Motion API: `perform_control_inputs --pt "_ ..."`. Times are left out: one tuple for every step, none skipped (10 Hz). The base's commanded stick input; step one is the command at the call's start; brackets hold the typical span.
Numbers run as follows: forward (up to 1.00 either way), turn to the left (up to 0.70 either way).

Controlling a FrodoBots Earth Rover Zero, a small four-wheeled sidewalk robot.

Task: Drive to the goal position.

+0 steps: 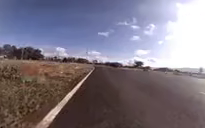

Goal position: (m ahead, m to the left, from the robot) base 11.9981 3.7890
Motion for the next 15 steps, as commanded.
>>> perform_control_inputs --pt "0.45 0.0" --pt "0.45 0.0" --pt "0.45 0.0" --pt "0.45 0.0" --pt "0.45 0.0" --pt "0.45 0.0" --pt "0.45 0.0" --pt "0.45 0.0" --pt "0.45 0.0" --pt "0.45 0.0" --pt "0.45 0.0" --pt "0.45 0.0" --pt "0.45 0.0" --pt "0.45 0.0" --pt "0.45 0.0"
